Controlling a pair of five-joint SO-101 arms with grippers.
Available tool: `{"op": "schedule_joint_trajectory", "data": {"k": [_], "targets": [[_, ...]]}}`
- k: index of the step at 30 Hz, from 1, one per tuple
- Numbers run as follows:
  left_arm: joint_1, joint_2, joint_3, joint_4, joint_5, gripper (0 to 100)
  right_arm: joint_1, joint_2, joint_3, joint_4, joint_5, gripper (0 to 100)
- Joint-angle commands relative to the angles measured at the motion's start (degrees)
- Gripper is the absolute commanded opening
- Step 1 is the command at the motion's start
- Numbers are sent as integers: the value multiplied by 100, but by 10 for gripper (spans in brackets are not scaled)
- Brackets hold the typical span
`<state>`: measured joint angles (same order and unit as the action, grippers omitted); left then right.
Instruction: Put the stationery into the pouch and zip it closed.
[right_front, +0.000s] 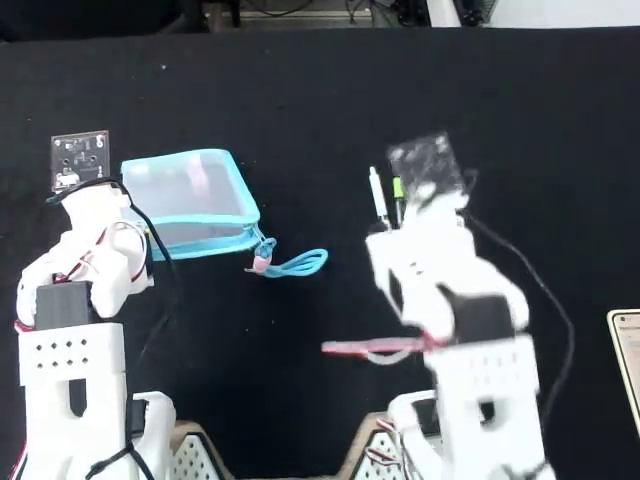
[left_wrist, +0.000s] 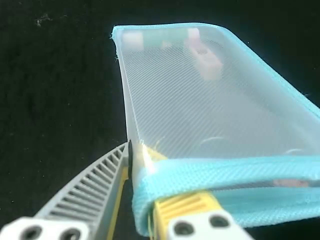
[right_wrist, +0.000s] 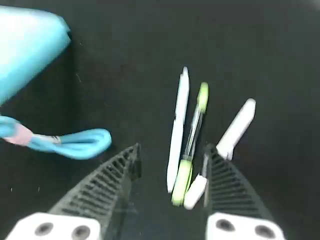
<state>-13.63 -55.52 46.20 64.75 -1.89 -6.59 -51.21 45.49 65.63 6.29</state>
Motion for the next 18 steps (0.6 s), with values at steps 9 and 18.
{"op": "schedule_joint_trajectory", "data": {"k": [9, 18], "targets": [[-48, -62, -136, -26, 62, 30, 141, 3899, -2818, 255, -149, 204], [-57, -62, -48, -70, 53, 30, 132, 6492, -5464, 914, 378, 204]]}}
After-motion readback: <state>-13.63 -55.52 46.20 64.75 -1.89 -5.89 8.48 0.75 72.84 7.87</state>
